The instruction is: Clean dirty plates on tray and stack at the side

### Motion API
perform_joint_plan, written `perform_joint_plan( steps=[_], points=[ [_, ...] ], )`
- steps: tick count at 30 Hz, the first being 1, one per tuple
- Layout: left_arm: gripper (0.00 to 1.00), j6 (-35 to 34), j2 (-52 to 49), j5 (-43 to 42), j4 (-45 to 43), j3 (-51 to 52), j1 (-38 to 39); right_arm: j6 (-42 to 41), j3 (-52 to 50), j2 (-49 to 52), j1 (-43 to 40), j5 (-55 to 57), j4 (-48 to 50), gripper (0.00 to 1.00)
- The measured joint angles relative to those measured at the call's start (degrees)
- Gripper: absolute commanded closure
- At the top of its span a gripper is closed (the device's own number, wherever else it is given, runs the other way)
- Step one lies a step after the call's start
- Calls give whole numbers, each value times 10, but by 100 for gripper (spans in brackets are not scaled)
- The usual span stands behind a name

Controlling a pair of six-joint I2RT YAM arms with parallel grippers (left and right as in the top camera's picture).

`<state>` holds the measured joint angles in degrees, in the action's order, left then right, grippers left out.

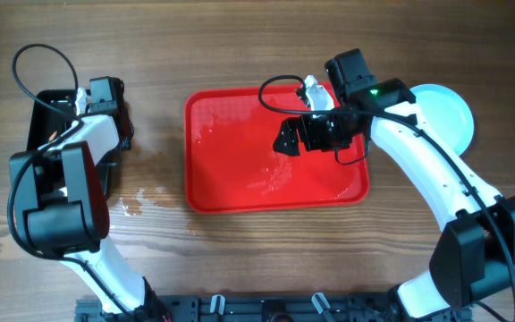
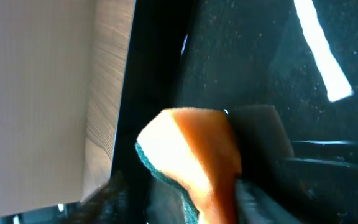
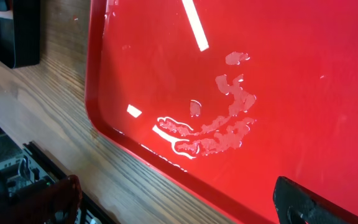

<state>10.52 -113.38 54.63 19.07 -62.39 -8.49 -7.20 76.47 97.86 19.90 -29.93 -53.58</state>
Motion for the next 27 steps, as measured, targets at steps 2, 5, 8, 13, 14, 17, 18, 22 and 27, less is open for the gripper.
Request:
perform_joint_plan(
  steps=[2, 5, 8, 13, 14, 17, 18, 22, 27],
  points=[
    [52, -3, 0, 4, -5, 0, 2, 0, 0, 0, 0, 0, 0, 1],
    [54, -16, 0, 7, -5, -1, 10, 0, 0, 0, 0, 0, -1, 0],
    [51, -46, 1, -5, 24, -12, 22, 0, 0, 0, 0, 0, -5, 1],
    [51, -121, 26, -81, 85, -49, 26, 0, 0, 0, 0, 0, -12, 1],
    [51, -138, 40, -103, 93, -58, 25, 0, 0, 0, 0, 0, -12, 0],
    [55, -187, 89, -163, 104, -77, 15, 0, 0, 0, 0, 0, -13, 1],
    [61, -210, 112, -192, 110, -82, 7, 0, 0, 0, 0, 0, -13, 1],
    [78, -287, 189, -300, 148, -92, -47, 0, 0, 0, 0, 0, -13, 1],
    [96, -353, 205, -458, 198, -96, -159, 0, 0, 0, 0, 0, -15, 0]
  ],
)
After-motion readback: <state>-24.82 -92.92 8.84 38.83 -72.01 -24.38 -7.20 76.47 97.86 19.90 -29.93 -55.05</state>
